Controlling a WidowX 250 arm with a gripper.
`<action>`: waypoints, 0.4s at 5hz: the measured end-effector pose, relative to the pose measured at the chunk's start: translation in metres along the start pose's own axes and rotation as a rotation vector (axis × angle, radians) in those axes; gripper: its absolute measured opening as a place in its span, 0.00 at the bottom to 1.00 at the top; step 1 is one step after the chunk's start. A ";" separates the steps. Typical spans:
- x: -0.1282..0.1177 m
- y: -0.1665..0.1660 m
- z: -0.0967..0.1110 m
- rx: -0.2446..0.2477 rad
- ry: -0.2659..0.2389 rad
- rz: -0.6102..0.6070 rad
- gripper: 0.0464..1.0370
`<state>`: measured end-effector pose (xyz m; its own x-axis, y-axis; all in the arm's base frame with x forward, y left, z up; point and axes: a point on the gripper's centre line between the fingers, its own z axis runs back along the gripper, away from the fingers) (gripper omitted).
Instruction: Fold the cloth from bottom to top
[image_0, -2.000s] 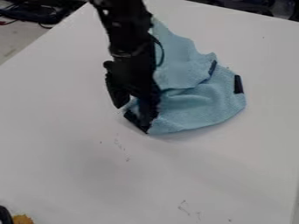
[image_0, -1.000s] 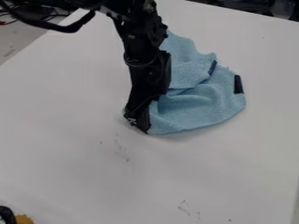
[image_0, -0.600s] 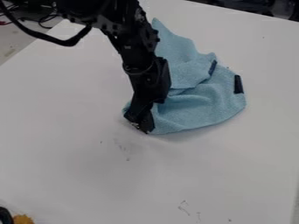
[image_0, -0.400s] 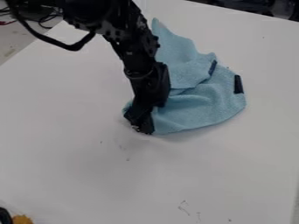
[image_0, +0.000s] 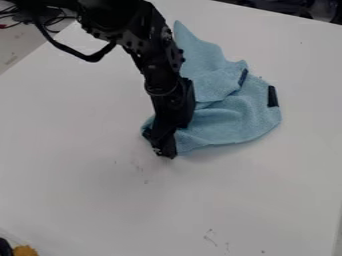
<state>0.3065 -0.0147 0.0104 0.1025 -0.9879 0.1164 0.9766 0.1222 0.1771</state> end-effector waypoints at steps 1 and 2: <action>-0.002 0.001 0.000 0.006 0.014 0.013 0.62; -0.002 0.002 0.000 0.005 0.015 0.020 0.32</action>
<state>0.3085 -0.0123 0.0103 0.1246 -0.9866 0.1053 0.9735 0.1421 0.1793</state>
